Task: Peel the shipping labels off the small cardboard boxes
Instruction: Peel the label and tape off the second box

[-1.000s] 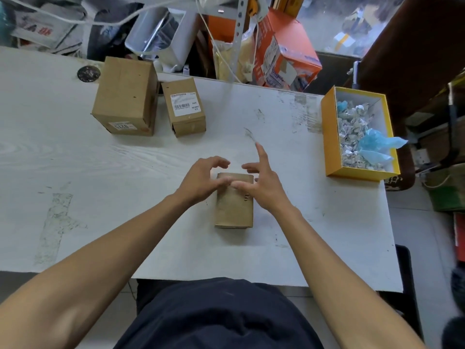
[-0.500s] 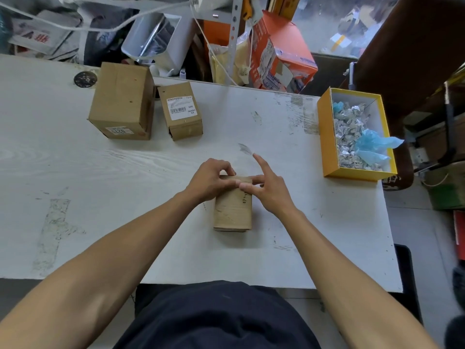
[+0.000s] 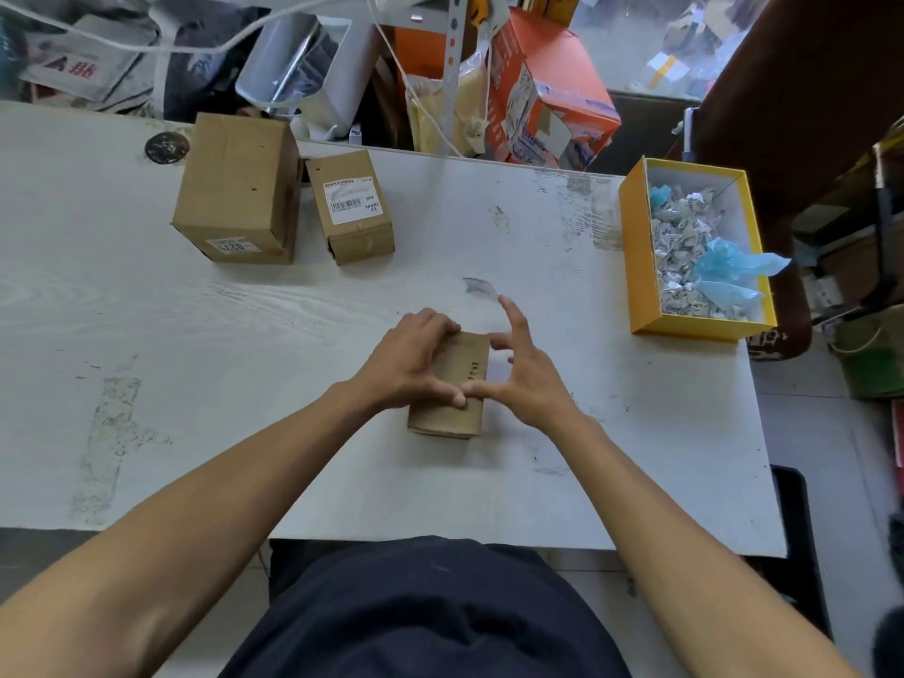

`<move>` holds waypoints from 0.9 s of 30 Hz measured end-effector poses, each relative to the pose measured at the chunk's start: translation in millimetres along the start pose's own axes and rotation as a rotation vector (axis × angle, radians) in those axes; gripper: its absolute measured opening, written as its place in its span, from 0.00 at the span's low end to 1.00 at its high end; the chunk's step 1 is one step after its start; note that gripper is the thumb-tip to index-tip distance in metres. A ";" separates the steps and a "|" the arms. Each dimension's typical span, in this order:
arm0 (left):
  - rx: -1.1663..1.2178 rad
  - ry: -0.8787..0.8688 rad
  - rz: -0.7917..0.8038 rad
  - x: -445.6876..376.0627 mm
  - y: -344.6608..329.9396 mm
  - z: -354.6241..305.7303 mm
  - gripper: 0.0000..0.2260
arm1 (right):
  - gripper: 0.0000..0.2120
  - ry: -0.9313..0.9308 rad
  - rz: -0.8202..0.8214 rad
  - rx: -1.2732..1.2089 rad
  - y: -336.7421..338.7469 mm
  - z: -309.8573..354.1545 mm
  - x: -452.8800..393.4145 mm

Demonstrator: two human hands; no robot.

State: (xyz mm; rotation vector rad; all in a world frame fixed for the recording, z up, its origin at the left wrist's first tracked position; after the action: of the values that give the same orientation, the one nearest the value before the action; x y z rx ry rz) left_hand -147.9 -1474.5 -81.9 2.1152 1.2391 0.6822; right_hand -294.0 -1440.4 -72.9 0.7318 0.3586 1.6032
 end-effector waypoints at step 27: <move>-0.129 0.198 -0.037 58.6 35.1 20.1 0.45 | 0.41 -0.109 -0.098 0.093 4.9 15.2 12.8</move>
State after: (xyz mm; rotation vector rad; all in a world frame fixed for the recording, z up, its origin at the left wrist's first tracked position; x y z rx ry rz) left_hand -88.0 -1440.8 -63.3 1.9519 1.2977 0.9479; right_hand -288.3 -1431.6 -55.3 0.8564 0.3856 1.4559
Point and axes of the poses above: each hand's wrist, its own x-axis away from the middle knuckle, its own y-axis out of the back of the hand, z = x × y, the point moved 9 cm from there along -x, towards the middle knuckle, and after that the axes turned 7 degrees about -z, right-handed, at the moved point
